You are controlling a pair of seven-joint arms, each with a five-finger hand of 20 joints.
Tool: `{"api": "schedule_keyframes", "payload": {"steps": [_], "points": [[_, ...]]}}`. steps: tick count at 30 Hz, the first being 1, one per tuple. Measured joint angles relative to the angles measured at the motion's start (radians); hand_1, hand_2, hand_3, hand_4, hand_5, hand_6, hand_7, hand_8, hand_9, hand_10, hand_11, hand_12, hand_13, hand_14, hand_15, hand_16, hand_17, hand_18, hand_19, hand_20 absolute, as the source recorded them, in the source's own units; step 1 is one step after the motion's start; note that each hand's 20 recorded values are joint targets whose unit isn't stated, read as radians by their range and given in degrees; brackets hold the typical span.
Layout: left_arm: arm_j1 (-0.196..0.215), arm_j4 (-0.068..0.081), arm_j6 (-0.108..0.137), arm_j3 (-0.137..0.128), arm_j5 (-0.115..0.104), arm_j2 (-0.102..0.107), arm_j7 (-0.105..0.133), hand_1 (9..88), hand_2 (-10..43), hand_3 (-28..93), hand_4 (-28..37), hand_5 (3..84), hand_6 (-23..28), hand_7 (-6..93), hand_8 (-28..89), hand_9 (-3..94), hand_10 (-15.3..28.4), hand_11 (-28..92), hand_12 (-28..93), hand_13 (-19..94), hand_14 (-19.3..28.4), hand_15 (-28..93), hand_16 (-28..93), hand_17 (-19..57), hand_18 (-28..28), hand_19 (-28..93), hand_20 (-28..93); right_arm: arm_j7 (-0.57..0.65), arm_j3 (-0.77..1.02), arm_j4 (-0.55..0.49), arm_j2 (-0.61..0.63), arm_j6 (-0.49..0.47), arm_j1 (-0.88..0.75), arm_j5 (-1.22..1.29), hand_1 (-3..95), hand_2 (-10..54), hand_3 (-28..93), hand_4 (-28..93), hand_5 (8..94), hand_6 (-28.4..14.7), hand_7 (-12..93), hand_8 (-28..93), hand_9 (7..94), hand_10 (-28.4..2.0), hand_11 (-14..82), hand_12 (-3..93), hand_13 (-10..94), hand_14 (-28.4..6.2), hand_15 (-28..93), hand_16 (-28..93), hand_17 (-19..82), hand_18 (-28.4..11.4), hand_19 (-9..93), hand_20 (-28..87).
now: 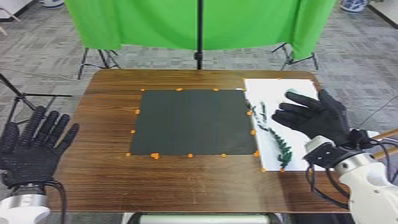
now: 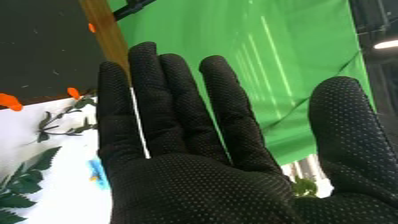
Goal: Arrange flowers
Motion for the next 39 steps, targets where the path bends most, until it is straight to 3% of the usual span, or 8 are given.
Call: {"api": "schedule_keyframes", "payload": {"steps": [7, 14, 18, 21, 27, 34, 39], "points": [[0.0, 0.0, 0.0, 0.0, -0.001, 0.0, 0.001, 25.9, 13.0, 70, -28.3, 40.4, 6.0, 14.9, -10, 39.1, 14.8, 19, 10, 32, 14.5, 29, -5, -4.0, 15.2, 35, 16, 0.018, -0.006, -0.019, 0.01, 0.015, -0.001, -0.102, 19.2, 9.4, 73, -24, 48.8, -5.6, 19, -10, 46.9, -19.6, 11.7, 17.9, 37, -16.8, 29, 18, 13, -19.9, 44, 20], [0.004, -0.006, 0.0, -0.007, -0.001, 0.0, 0.007, 25.9, 13.0, 70, -28.3, 40.5, 6.0, 14.9, -10, 39.1, 14.8, 19, 11, 32, 14.5, 29, -5, -4.0, 15.2, 35, 16, 0.137, -0.037, -0.097, 0.106, 0.172, -0.004, -0.499, 21.9, 3.6, 73, -23, 48.0, -6.3, 19, -11, 45.0, -20.0, 12.0, 17.6, 35, -17.6, 30, 17, 12, -20.8, 47, 20], [0.01, -0.009, 0.0, -0.01, -0.002, 0.0, 0.012, 26.0, 13.1, 70, -28.3, 40.5, 6.0, 15.0, -10, 39.2, 14.8, 19, 11, 32, 14.7, 30, -5, -3.9, 15.2, 35, 16, 0.157, -0.036, -0.109, 0.152, 0.154, -0.011, -0.654, 25.2, -3.6, 73, -21, 50.2, -6.2, 20, -11, 48.4, -20.1, 13.3, 17.3, 39, -17.8, 31, 16, 14, -21.7, 50, 20], [0.011, -0.011, 0.0, -0.01, -0.007, 0.0, 0.015, 26.0, 13.1, 70, -28.3, 40.6, 6.0, 15.1, -10, 39.2, 14.8, 19, 11, 32, 14.7, 30, -5, -3.9, 15.2, 34, 16, 0.238, -0.049, -0.125, 0.174, 0.136, -0.012, -0.803, 26.6, -8.5, 73, -21, 51.6, -6.6, 20, -11, 50.5, -20.4, 13.9, 16.9, 41, -18.2, 33, 15, 15, -22.0, 52, 19], [0.01, -0.011, 0.001, -0.01, -0.016, 0.004, 0.016, 26.2, 13.3, 70, -28.3, 40.7, 6.0, 15.4, -10, 39.4, 15.0, 19, 11, 33, 14.7, 31, -5, -4.0, 15.3, 35, 16, 0.438, -0.106, -0.146, 0.215, 0.15, -0.037, -1.108, 27.9, -9.5, 70, -22, 49.4, -8.0, 16, -10, 47.4, -21.5, 11.9, 17.2, 41, -19.1, 35, 16, 16, -23.4, 58, 21], [0.0, -0.009, 0.003, -0.003, -0.016, 0.007, 0.013, 26.2, 13.3, 70, -28.3, 40.8, 6.1, 15.8, -10, 39.4, 14.9, 20, 11, 32, 14.7, 31, -5, -4.0, 15.2, 35, 16, 0.485, -0.225, -0.133, 0.268, 0.013, -0.028, -1.435, 30.7, -9.5, 69, -27, 50.3, -8.6, 15, -10, 49.0, -21.6, 16.1, 20.3, 38, -21.4, 59, 24, 19, -25.1, 70, 29], [-0.013, -0.004, 0.002, 0.015, -0.015, 0.008, 0.001, 26.3, 13.3, 70, -28.3, 40.6, 6.0, 15.6, -10, 39.1, 14.8, 19, 11, 32, 14.8, 31, -5, -4.0, 15.2, 35, 16, 0.494, -0.33, -0.097, 0.27, 0.022, 0.003, -1.673, 33.2, -9.5, 69, -28, 51.6, -8.9, 16, -10, 49.9, -22.0, 18.6, 21.1, 37, -23.5, 65, 27, 20, -25.9, 72, 31]]}}
